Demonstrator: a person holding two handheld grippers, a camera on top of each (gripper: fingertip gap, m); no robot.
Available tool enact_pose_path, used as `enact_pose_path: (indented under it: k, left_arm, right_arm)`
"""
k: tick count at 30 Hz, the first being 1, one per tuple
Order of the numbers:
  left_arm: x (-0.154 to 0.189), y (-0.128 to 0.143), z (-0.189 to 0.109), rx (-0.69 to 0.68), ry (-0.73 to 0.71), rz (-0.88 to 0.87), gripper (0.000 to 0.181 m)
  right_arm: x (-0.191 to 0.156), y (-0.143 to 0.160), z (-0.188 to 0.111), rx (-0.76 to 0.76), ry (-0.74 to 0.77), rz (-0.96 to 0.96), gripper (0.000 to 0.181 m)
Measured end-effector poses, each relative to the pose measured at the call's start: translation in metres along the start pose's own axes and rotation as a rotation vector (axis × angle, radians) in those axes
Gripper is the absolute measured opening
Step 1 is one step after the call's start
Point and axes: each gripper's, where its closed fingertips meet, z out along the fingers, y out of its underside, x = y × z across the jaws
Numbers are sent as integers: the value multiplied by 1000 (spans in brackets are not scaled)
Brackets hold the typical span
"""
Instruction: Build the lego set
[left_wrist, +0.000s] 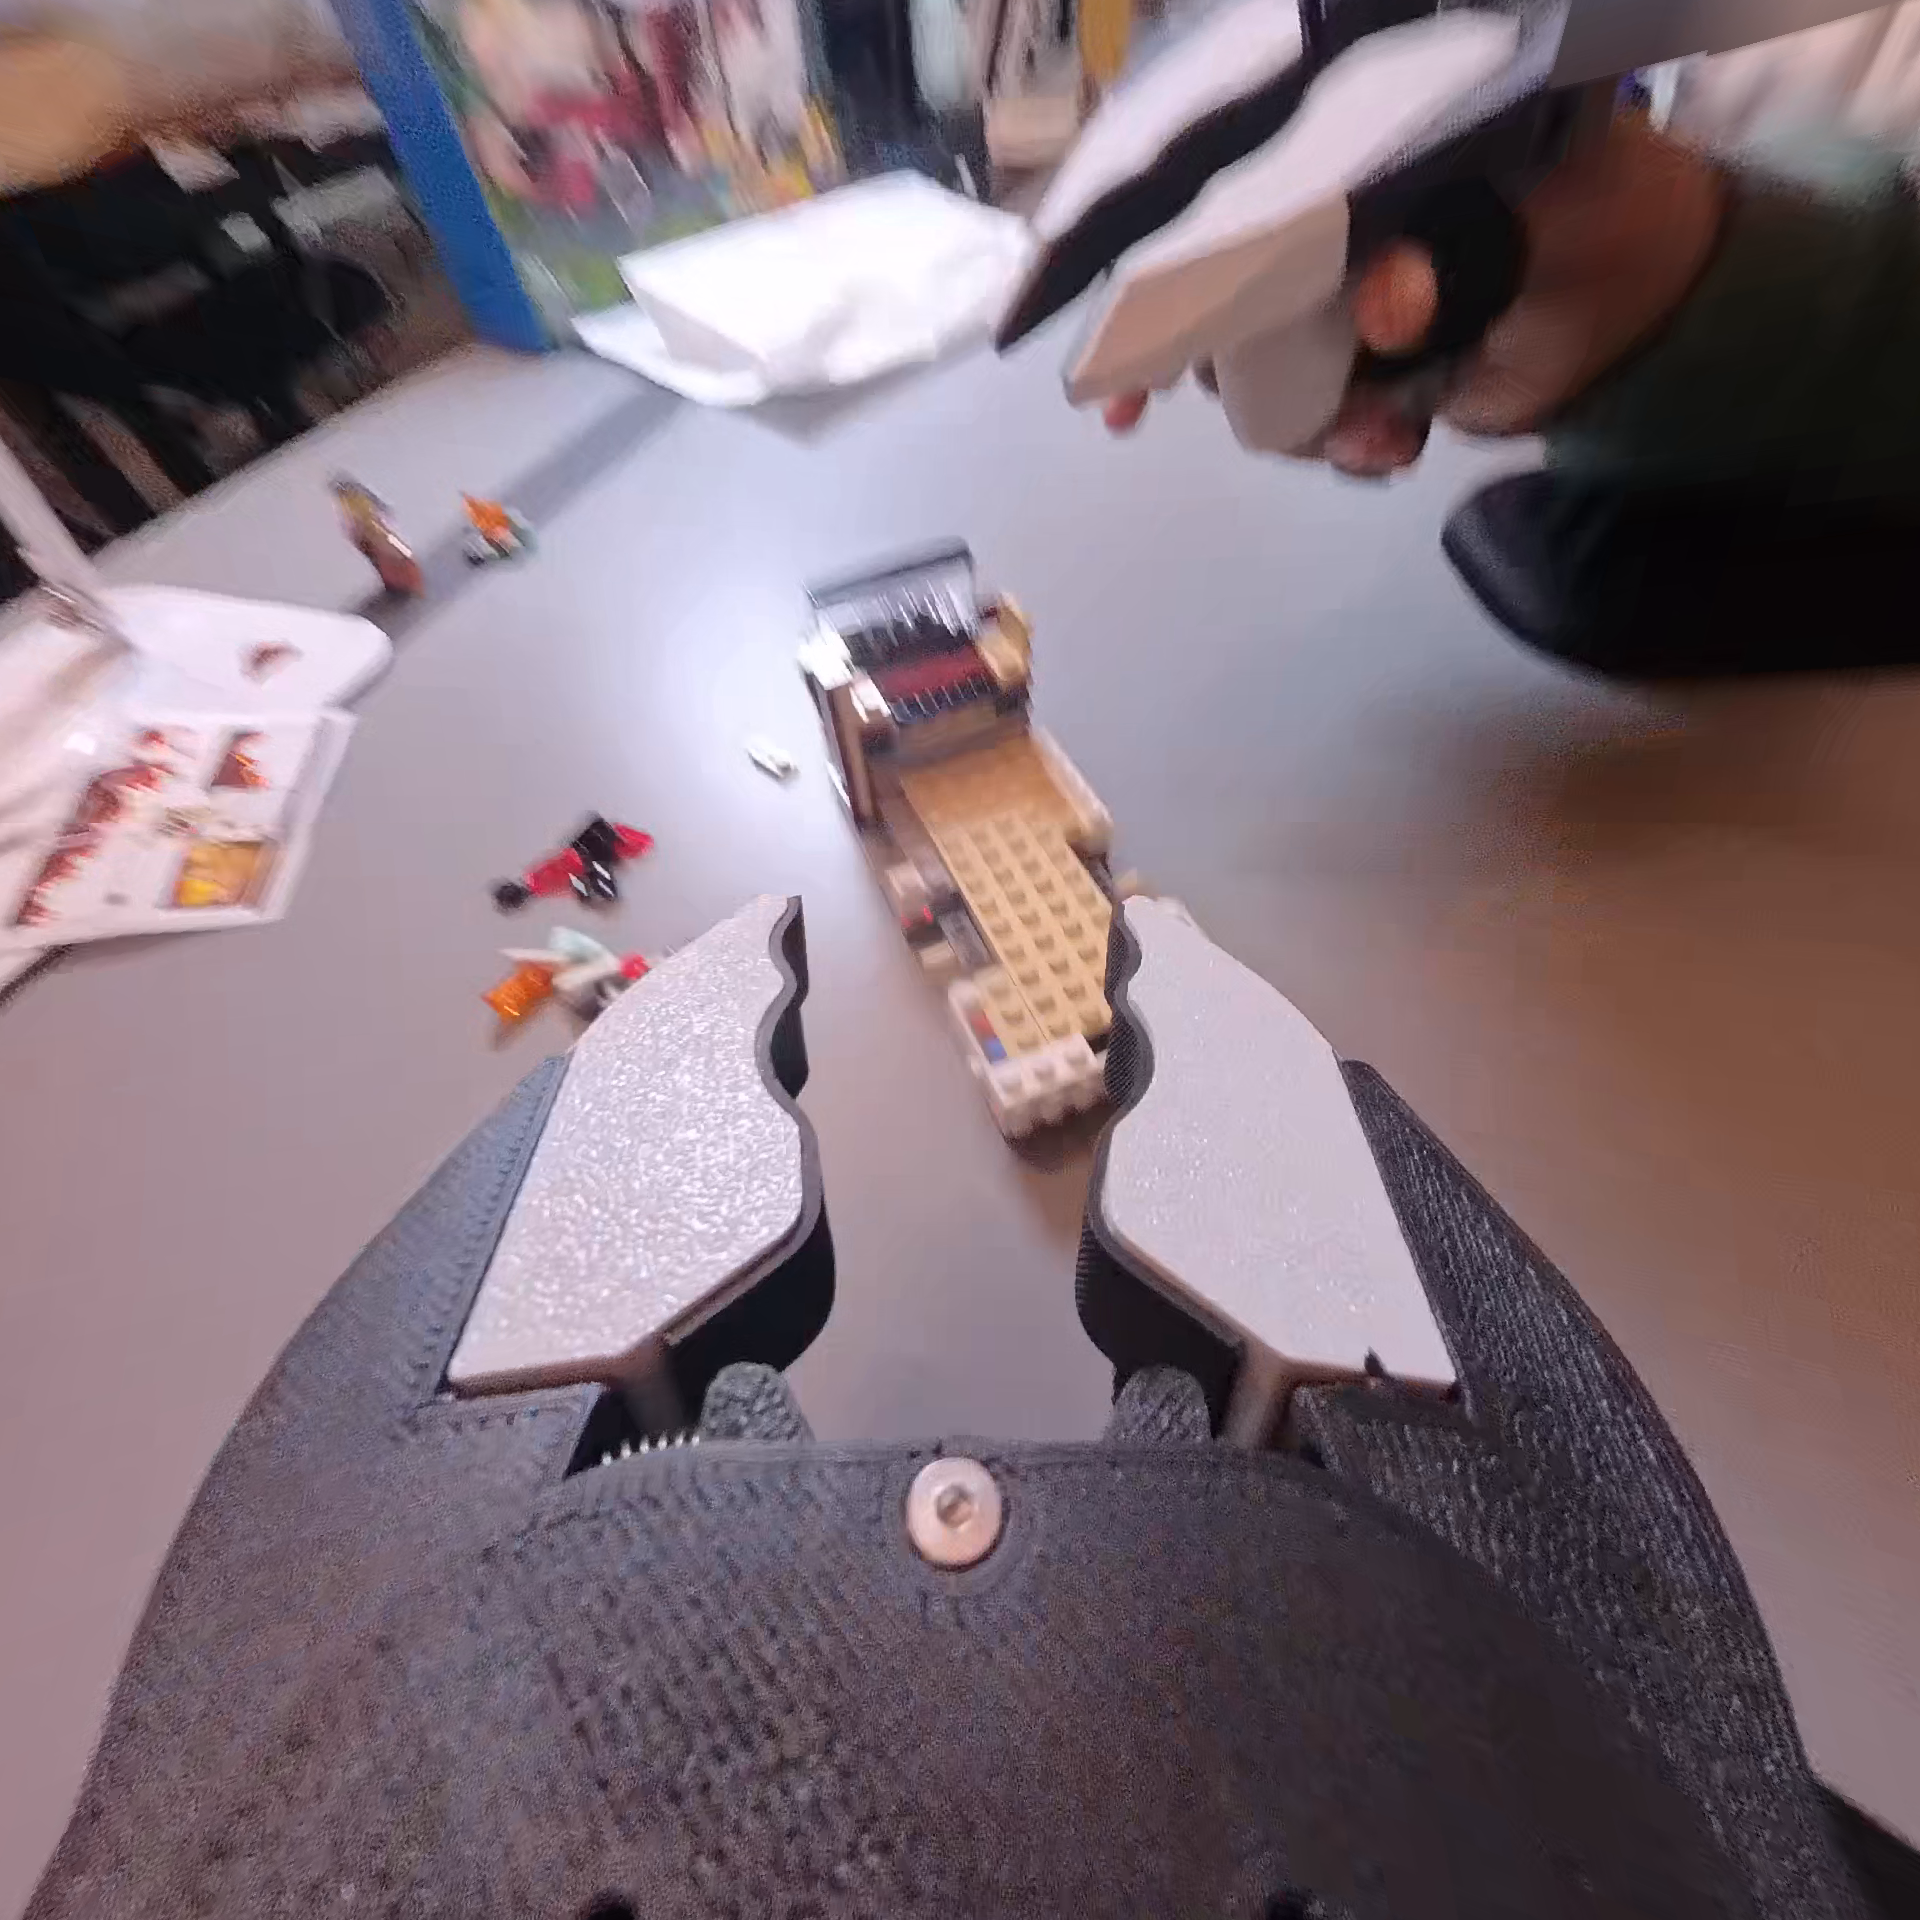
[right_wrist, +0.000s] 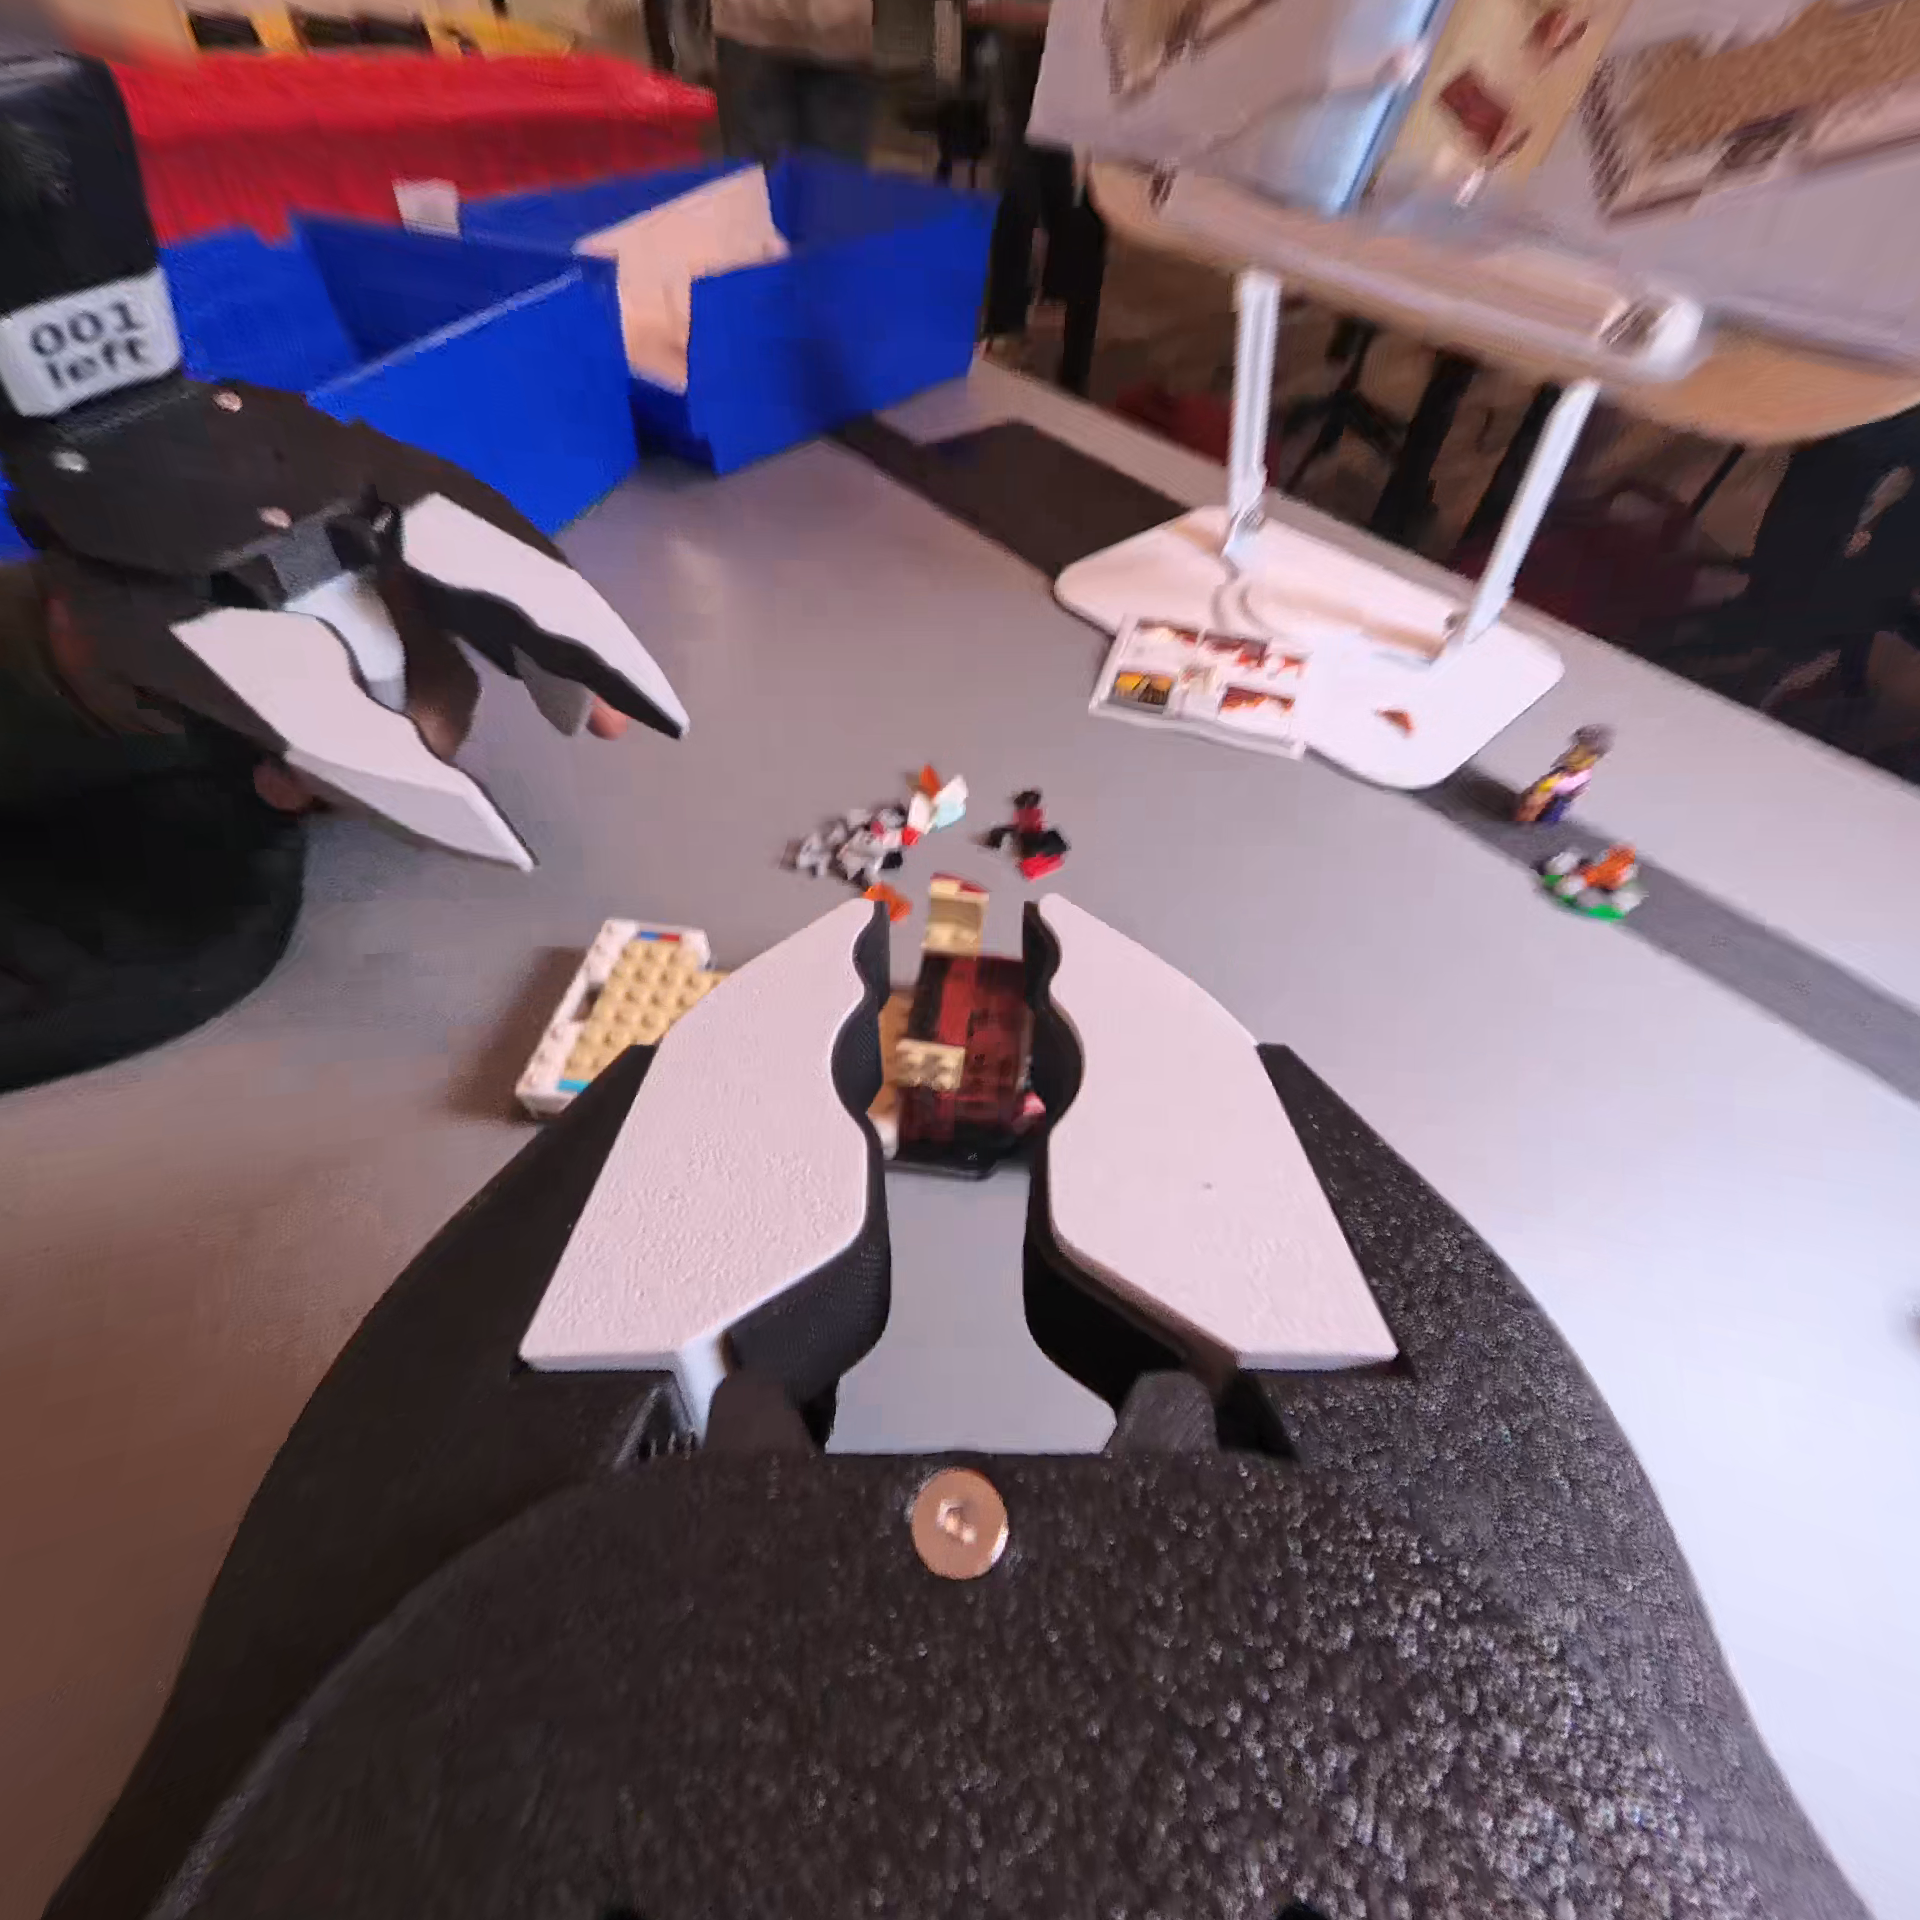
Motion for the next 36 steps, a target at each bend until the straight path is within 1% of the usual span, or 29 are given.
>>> enact_pose_path:
  k: [1,3,4,6,9,13,16,18,19,20,22,24,26,28,30,32,33,34,35,36]
  left_arm:
    - [-10,-17,-8,78,-38,-22,53]
    - [-39,-48,-23,182,-178,-33,38]
    - [-57,-59,-30,195,-264,-26,33]
    - [-85,-82,-40,198,-391,-18,30]
    - [-118,-117,-46,187,-485,-26,31]
    - [-161,-152,-42,92,-576,2,33]
    - [-199,-163,-35,-13,-642,51,34]
    - [-222,-161,-27,-86,-650,66,34]
    - [-233,-159,-23,-112,-656,79,33]
    - [-243,-156,-19,-137,-660,86,33]
    - [-260,-150,-11,-162,-665,93,32]
    - [-273,-142,-1,-176,-674,86,31]
    - [-284,-134,8,-191,-687,75,31]
    - [-294,-127,13,-204,-717,85,31]
    - [-302,-120,17,-227,-731,97,31]
    - [-308,-115,22,-235,-731,98,30]
    - [-311,-113,23,-238,-734,102,29]
    - [-313,-112,24,-239,-734,103,26]
    - [-314,-112,23,-236,-737,106,23]
    - [-316,-112,22,-234,-741,109,21]
  right_arm:
    - [8,-12,-4,40,28,-22,26]
    - [29,-35,-5,93,94,-89,31]
    - [38,-45,-1,103,106,-121,32]
    - [59,-70,17,104,146,-231,31]
    - [94,-105,68,45,197,-447,25]
    - [144,-127,150,-132,206,-603,27]
    - [166,-131,192,-240,183,-668,27]
    - [167,-126,207,-302,117,-646,19]
    - [164,-126,210,-309,89,-624,15]
    - [165,-130,209,-292,93,-604,2]
    - [172,-144,201,-197,131,-551,1]
    - [183,-153,192,-114,157,-428,2]
    - [197,-160,177,-38,234,-342,3]
    - [214,-157,156,27,349,-271,5]
    - [232,-139,134,56,438,-176,9]
    - [238,-112,122,97,406,-18,10]
    - [241,-96,117,102,405,73,0]
    - [242,-81,114,99,399,131,0]
    - [237,-69,113,97,353,173,1]
    - [233,-60,109,105,316,221,9]
